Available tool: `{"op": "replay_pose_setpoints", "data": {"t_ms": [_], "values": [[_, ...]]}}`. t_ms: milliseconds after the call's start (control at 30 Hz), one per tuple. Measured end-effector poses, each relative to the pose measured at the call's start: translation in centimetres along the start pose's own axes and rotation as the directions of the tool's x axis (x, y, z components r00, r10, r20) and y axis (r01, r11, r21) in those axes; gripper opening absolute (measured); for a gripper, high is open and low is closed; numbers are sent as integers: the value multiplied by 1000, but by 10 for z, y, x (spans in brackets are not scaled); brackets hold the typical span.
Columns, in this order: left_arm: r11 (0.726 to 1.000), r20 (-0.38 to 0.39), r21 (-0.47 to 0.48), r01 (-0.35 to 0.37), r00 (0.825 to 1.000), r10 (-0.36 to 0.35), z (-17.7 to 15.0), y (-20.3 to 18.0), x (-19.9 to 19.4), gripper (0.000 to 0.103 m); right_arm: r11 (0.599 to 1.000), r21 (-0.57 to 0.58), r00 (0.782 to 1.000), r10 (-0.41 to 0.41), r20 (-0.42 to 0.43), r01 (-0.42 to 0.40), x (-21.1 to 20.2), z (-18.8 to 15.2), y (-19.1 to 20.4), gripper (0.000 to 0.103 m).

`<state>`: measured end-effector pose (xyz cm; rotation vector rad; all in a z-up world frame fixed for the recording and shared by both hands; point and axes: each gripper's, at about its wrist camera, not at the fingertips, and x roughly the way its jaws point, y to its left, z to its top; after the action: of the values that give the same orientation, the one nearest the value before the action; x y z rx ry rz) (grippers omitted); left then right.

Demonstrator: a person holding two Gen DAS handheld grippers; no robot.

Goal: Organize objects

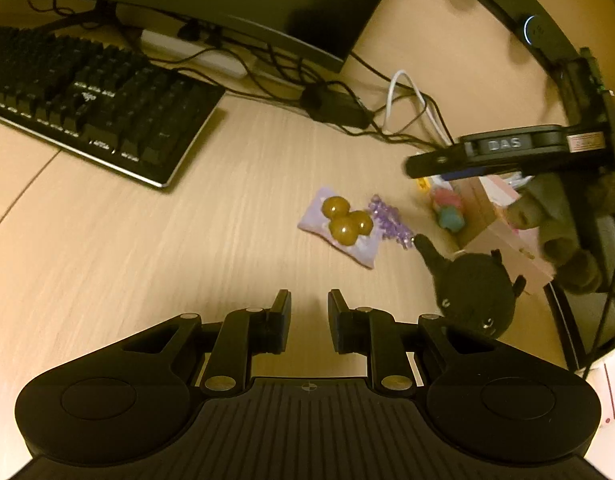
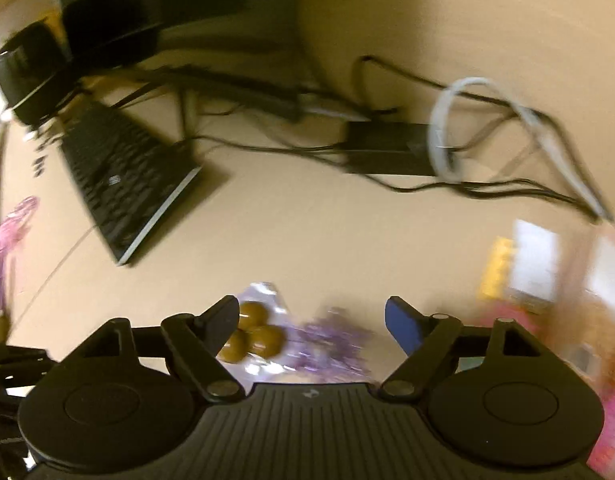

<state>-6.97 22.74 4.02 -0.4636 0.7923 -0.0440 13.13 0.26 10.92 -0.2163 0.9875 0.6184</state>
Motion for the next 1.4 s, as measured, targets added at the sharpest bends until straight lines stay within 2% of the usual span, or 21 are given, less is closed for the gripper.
{"op": "replay_pose_setpoints", "data": {"t_ms": [100,267,333,367,433,533,633,733,967,1033,1100,1267,1333,1400], "values": [[1000,8,25,-19,1000,19,1,-2,0,22,1000,21,1000,16,-20,-16,2,-1,-5,89],[997,30,57,-43,999,41,8,-6,-1,22,1000,-1,990,-11,-137,11,41,-9,14,89],[998,38,50,-45,998,43,9,-5,-3,22,1000,22,989,-8,-147,11,49,-10,10,83],[998,39,47,-47,998,45,9,-4,-4,22,999,44,988,2,-153,5,51,-14,6,70],[998,32,43,-50,998,49,8,-2,-3,22,996,88,986,36,-160,-23,51,-17,0,59],[998,20,40,-57,998,56,6,-3,1,22,995,92,988,53,-145,-40,47,-25,7,58],[998,14,30,-61,998,60,5,-6,2,22,999,32,993,47,-107,-43,36,-33,28,58],[996,11,22,-84,996,84,2,-9,2,22,997,-15,994,80,-73,-81,14,-45,50,58],[995,6,13,-103,995,103,-6,-18,-2,22,959,-279,999,43,-15,-46,-35,-109,109,58],[995,0,32,-97,995,97,-7,-25,-2,22,943,-333,1000,4,-9,-7,-40,-130,120,61],[994,-3,61,-95,995,95,-8,-35,-1,22,941,-337,1000,-15,-2,14,-45,-143,120,78],[989,-26,122,-77,996,81,-16,-53,4,22,974,-223,998,-35,55,46,-70,-161,99,90],[986,-42,162,-23,999,31,-23,-63,4,22,984,-162,995,-66,78,78,-79,-168,83,90],[971,-74,235,48,997,-32,-31,-76,2,22,987,-97,990,-117,84,125,-83,-178,64,91]]}}
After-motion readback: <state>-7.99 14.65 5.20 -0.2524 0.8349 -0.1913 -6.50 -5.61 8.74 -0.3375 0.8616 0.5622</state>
